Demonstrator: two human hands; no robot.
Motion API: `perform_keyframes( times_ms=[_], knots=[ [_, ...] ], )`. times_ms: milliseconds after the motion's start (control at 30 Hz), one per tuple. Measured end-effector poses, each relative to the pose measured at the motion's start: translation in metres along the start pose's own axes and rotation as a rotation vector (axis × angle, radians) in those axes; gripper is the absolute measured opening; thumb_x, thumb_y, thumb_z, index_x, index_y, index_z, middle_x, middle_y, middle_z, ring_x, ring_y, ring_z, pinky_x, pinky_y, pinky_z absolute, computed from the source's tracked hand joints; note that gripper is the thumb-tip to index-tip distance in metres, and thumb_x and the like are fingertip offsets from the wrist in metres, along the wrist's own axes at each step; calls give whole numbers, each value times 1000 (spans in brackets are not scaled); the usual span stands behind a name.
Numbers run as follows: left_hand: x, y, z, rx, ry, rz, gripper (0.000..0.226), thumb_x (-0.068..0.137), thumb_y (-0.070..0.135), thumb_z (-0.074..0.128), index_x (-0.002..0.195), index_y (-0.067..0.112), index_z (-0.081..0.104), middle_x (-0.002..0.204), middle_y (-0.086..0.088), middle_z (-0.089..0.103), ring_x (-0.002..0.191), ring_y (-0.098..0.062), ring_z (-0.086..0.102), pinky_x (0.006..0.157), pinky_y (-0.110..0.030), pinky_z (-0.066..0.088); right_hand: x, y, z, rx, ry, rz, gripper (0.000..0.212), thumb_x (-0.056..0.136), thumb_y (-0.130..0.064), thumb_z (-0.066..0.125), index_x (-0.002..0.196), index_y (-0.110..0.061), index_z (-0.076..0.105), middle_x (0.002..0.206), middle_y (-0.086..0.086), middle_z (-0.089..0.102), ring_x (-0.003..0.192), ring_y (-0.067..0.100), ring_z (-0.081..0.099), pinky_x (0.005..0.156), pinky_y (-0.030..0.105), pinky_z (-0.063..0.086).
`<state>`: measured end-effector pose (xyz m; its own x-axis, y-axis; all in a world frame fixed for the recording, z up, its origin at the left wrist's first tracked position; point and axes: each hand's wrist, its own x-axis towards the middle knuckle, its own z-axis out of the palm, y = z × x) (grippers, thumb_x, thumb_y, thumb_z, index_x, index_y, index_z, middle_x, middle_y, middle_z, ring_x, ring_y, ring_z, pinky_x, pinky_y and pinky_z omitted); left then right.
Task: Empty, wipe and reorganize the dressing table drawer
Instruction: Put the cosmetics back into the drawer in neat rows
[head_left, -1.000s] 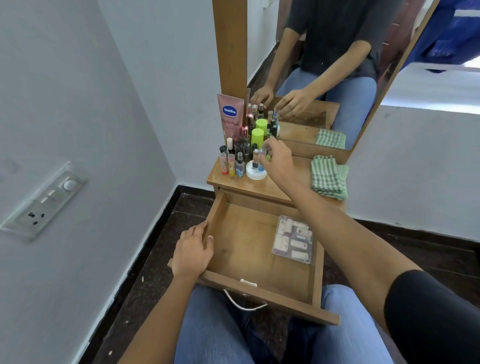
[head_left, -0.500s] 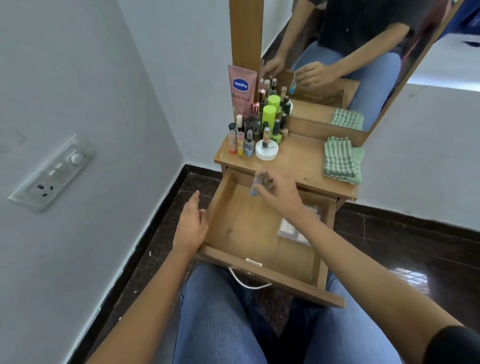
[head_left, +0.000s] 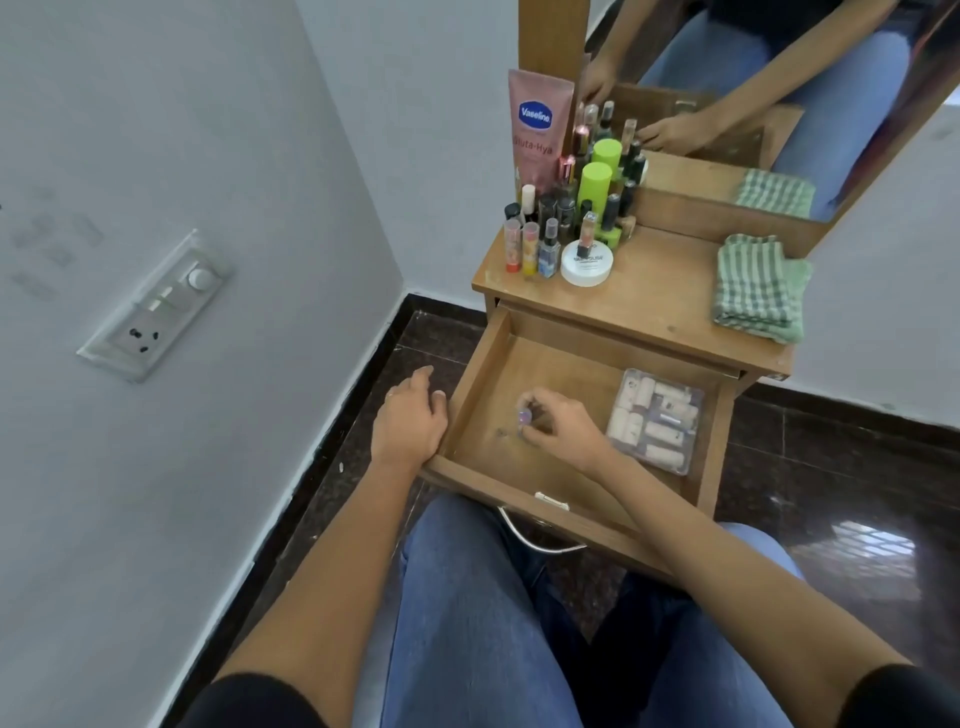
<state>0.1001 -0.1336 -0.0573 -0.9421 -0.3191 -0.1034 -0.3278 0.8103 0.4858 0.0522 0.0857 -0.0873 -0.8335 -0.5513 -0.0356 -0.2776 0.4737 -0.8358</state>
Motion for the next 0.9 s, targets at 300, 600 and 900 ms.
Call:
perform_keyframes(
  times_ms=[300,600,900],
  knots=[
    [3,-2,2,-16,-29,44,42,101,28,38,141,18,47,131,-10,61,114,-27,59,95,-44,49,10,-9,25,248,-288,100,21,80,3,69,95,-11,66,95,2,70,91,9,67,87,25,54],
    [2,-2,0,12,-11,28,40,101,28,37,139,22,47,130,-4,62,112,-23,60,93,-45,50,24,-16,49,201,-310,152,17,82,0,68,96,-11,65,93,6,68,86,11,64,78,16,50],
    [6,-5,4,6,-2,32,39,101,27,37,138,24,48,117,-5,67,92,-22,64,84,-41,52,27,-28,55,169,-269,157,9,86,-19,71,89,-16,63,80,-8,63,74,-2,59,67,7,45]
  ],
)
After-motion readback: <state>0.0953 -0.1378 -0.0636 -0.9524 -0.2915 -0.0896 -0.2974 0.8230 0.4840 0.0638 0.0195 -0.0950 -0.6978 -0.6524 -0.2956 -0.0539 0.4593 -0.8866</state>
